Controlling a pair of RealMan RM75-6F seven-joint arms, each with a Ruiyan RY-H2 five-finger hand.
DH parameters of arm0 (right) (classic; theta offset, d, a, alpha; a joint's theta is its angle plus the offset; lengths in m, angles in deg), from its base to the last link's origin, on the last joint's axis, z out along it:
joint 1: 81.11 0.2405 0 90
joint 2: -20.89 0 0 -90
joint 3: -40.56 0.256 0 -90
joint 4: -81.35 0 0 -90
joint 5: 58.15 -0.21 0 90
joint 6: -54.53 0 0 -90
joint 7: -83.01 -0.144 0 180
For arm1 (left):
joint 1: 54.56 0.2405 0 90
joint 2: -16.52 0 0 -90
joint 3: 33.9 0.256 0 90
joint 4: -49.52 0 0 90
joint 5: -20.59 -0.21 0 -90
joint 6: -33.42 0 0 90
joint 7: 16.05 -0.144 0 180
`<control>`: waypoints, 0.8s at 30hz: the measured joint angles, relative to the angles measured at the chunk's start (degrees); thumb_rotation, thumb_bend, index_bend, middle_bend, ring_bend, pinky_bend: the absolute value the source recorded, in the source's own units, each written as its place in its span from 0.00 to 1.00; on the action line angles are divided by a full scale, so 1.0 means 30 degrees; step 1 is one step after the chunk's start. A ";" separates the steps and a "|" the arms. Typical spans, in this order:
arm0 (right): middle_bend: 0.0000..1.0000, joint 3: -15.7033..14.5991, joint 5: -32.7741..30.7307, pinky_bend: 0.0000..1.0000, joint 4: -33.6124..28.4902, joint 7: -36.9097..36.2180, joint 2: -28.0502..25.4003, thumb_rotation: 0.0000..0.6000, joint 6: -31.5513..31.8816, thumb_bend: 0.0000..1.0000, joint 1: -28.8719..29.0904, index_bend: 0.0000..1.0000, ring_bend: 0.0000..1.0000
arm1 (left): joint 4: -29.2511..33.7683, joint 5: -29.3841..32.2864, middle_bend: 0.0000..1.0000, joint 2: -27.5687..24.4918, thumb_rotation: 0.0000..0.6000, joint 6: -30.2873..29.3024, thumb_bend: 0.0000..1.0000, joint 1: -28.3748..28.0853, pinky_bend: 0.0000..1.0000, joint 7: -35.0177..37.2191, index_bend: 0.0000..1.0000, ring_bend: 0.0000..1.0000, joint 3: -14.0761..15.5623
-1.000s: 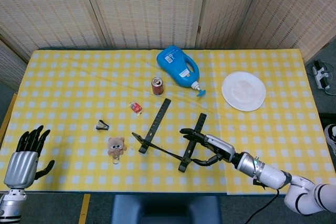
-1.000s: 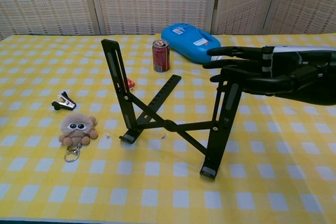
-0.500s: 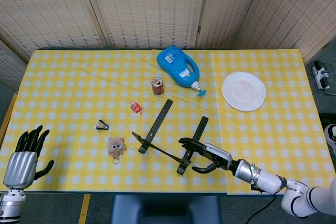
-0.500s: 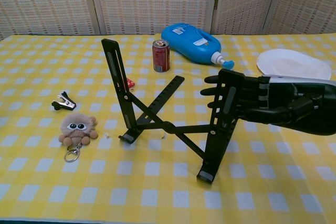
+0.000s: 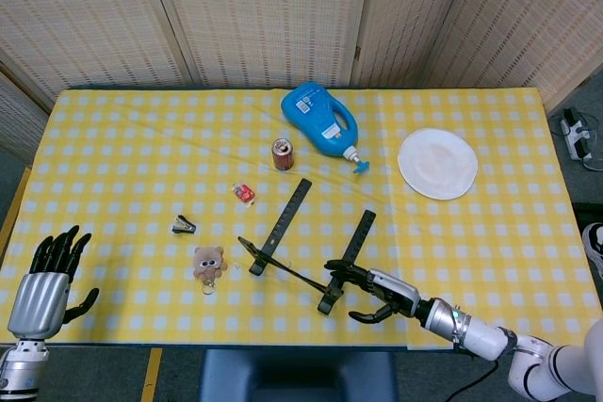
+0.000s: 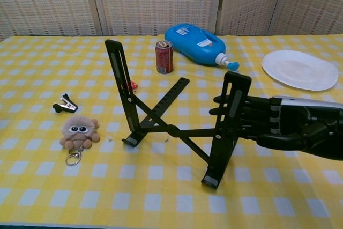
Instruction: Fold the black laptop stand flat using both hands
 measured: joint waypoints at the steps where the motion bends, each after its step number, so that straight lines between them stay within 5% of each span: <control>1: 0.05 -0.0035 0.0003 0.00 0.0072 0.0058 0.0068 1.00 0.0022 0.40 -0.0046 0.00 0.03 | -0.0002 0.0002 0.03 0.0007 1.00 0.0014 0.32 0.0000 0.00 0.0000 0.09 0.02 0.0008; 24: 0.04 -0.0713 -0.0025 0.00 0.0982 -0.0562 0.1422 1.00 0.0517 0.40 -0.0790 0.00 0.02 | -0.0088 -0.0119 0.03 0.0063 1.00 -0.0003 0.32 0.0043 0.00 0.0035 0.09 0.02 0.0121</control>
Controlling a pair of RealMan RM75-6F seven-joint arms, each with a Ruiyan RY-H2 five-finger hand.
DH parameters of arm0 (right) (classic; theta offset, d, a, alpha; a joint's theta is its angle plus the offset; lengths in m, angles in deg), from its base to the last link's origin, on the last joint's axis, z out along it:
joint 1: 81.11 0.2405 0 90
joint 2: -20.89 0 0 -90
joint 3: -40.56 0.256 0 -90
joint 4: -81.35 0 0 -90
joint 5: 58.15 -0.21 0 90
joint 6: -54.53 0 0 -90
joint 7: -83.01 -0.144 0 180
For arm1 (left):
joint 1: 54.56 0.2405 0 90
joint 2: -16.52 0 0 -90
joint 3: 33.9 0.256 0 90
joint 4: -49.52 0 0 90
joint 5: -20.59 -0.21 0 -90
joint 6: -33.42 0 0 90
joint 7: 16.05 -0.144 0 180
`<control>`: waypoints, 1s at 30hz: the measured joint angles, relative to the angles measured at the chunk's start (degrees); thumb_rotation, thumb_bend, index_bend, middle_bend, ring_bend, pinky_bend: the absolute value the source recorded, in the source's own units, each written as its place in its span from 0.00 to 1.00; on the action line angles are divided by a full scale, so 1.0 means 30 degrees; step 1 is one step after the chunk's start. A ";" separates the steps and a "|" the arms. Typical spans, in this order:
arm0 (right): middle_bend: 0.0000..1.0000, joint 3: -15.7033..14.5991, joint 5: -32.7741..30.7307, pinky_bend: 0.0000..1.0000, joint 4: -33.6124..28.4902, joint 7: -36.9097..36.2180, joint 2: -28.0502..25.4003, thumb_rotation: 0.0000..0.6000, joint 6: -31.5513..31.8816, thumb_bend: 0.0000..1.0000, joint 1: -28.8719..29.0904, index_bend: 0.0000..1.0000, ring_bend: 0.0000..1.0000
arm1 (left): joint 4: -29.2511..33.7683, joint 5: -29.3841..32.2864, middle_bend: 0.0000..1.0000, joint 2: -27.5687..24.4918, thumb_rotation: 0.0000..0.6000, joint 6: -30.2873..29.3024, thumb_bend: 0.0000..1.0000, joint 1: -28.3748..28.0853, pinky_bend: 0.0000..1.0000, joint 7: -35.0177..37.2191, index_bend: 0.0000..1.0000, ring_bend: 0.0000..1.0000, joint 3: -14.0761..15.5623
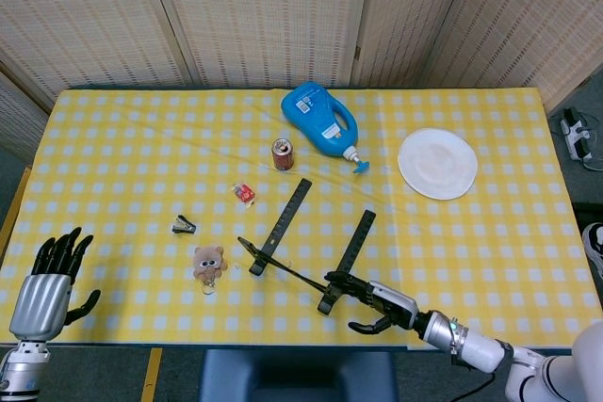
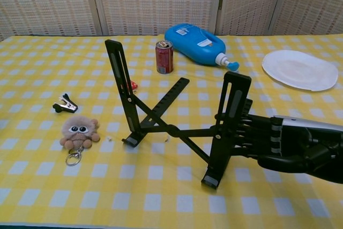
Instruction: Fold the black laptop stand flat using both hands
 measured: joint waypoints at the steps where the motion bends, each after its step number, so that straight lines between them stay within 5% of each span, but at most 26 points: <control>1: 0.04 -0.0021 0.0016 0.00 0.0053 -0.0058 0.0080 1.00 -0.0004 0.40 -0.0003 0.00 0.02 | -0.0007 0.0009 0.03 -0.0009 1.00 -0.0008 0.32 0.0009 0.00 0.0014 0.09 0.02 -0.0002; 19: 0.04 -0.0382 0.0271 0.00 0.0523 -0.0563 0.0644 1.00 0.0368 0.40 -0.0056 0.00 0.02 | -0.0138 -0.0214 0.03 -0.0004 1.00 0.0309 0.32 -0.0277 0.00 0.0011 0.09 0.02 -0.0005; 30: 0.04 -0.0117 0.0412 0.00 -0.2261 0.3769 -0.2481 1.00 0.1777 0.40 -0.0138 0.00 0.02 | -0.1662 -0.0577 0.05 0.0117 1.00 0.3022 0.32 -0.2548 0.00 0.4456 0.14 0.03 -0.0536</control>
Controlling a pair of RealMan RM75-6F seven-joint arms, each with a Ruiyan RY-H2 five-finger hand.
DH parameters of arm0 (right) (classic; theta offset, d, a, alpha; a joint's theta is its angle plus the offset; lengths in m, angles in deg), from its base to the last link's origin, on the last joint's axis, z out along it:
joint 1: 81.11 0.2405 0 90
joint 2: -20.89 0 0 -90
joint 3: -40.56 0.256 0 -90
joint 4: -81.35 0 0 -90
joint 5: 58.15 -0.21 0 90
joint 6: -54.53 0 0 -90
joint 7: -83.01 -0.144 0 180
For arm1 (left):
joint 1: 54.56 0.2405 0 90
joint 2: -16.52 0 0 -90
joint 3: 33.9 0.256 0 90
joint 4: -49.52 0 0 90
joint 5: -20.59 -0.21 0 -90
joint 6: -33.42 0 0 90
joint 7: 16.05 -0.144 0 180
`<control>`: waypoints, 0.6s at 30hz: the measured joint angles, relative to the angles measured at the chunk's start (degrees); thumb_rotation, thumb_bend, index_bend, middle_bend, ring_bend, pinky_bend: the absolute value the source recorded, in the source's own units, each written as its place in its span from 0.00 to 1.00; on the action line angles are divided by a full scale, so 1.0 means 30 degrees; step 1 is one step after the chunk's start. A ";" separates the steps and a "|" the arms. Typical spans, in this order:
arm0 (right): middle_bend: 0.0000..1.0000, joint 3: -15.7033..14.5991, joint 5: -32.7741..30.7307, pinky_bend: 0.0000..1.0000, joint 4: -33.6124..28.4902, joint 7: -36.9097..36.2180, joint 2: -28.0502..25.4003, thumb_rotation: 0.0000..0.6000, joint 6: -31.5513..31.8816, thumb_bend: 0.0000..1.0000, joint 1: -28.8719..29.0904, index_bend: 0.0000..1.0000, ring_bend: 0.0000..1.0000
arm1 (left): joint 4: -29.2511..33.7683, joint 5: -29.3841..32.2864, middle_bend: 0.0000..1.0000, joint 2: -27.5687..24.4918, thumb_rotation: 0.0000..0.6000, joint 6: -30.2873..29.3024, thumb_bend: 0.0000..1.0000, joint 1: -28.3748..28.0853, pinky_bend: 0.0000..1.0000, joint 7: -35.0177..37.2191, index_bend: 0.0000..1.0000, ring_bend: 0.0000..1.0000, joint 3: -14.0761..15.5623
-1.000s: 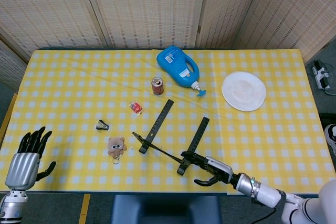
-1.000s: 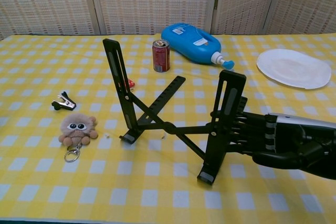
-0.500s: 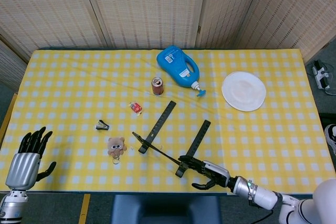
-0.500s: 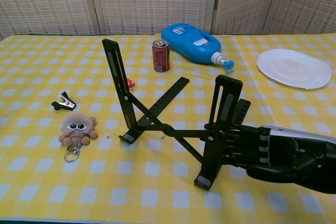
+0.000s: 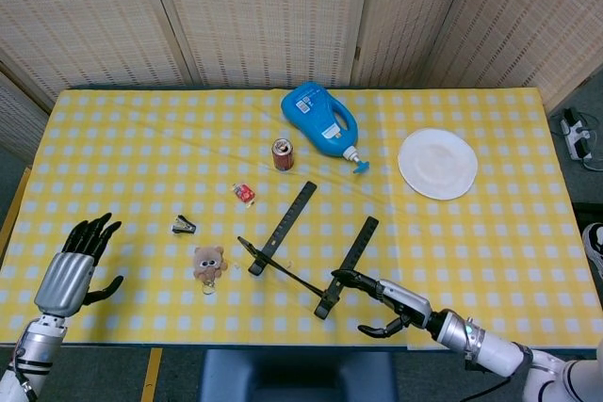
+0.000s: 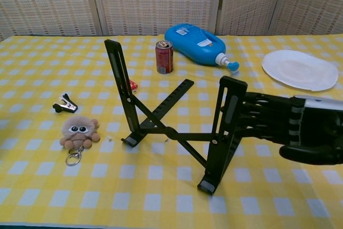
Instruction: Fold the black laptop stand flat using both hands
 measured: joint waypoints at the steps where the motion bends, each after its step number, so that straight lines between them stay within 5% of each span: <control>1: 0.04 0.0031 0.0010 0.00 -0.0450 0.0397 -0.0418 1.00 0.0134 0.40 -0.0003 0.00 0.02 | -0.0155 -0.0050 0.06 0.0022 1.00 0.0365 0.32 -0.0296 0.00 0.0696 0.15 0.03 -0.0036; 9: 0.04 0.0416 -0.0224 0.00 -0.3517 0.2900 -0.3321 1.00 0.0895 0.40 -0.0134 0.00 0.02 | -0.1812 -0.0650 0.09 0.0767 1.00 0.4306 0.32 -0.3570 0.00 0.6713 0.27 0.04 -0.0135; 18: 0.04 0.0790 -0.0648 0.00 -0.3928 0.3039 -0.3645 1.00 0.0578 0.40 -0.0534 0.00 0.02 | -0.3801 -0.1032 0.09 0.3201 1.00 0.6971 0.32 -0.6699 0.00 1.0274 0.28 0.04 -0.0247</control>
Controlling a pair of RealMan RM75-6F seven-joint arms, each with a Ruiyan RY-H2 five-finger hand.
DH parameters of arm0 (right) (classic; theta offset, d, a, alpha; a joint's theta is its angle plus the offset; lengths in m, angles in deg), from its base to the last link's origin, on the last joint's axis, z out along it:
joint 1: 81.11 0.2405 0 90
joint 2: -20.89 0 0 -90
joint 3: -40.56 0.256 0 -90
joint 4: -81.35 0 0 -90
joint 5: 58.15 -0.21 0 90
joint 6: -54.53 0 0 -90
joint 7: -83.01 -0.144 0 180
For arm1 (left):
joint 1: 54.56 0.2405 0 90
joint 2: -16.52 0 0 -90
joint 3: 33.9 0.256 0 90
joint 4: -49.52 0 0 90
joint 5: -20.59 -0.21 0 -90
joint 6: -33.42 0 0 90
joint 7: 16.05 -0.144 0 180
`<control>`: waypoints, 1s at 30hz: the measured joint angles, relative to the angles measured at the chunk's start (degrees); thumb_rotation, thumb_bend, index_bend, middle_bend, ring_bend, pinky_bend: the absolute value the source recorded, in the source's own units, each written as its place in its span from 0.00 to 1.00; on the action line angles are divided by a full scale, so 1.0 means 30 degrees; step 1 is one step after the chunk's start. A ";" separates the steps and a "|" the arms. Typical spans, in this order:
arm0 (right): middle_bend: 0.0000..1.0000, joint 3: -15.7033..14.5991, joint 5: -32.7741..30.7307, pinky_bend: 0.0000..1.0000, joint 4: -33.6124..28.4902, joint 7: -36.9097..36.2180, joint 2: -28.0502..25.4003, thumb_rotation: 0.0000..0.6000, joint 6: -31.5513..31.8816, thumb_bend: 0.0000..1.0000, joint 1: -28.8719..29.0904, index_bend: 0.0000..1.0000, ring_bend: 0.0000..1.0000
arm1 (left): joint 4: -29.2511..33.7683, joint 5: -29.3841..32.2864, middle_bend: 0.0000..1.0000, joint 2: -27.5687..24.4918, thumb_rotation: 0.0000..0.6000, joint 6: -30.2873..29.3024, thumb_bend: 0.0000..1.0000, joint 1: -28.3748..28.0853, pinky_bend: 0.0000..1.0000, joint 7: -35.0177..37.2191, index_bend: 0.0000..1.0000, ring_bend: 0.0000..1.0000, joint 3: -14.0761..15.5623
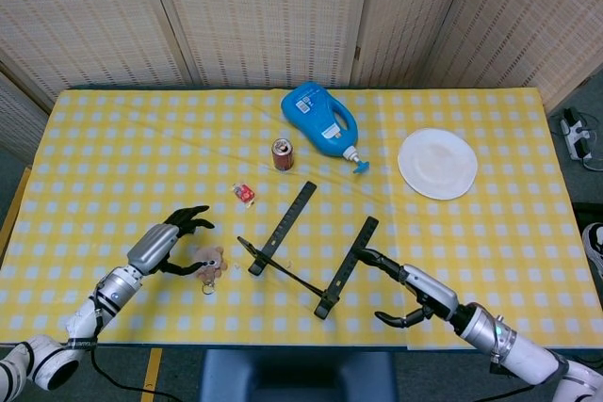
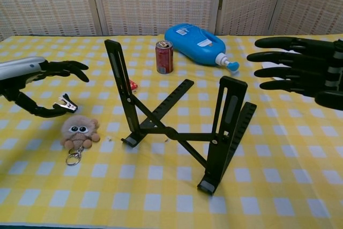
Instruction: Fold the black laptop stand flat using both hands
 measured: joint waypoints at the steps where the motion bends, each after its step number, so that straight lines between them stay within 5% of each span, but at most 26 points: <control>1: 0.04 0.0026 -0.0015 0.00 0.0027 -0.0035 0.0024 1.00 -0.0050 0.40 -0.0021 0.00 0.02 | -0.0139 -0.0021 0.09 0.0205 1.00 0.0186 0.32 -0.0256 0.00 0.0339 0.29 0.04 -0.0003; 11: 0.04 0.0369 -0.0213 0.00 0.0492 -0.0459 0.0305 1.00 -0.0646 0.40 -0.0165 0.00 0.02 | -0.1596 0.0034 0.10 0.2453 1.00 0.1628 0.34 -0.2266 0.00 0.2188 0.37 0.04 0.0191; 30: 0.04 0.0623 -0.0125 0.00 0.1231 -0.1109 0.0668 1.00 -0.0998 0.40 -0.0467 0.00 0.02 | -0.3445 0.1582 0.16 0.5272 1.00 0.2001 0.41 -0.3142 0.00 0.2860 0.49 0.06 0.0137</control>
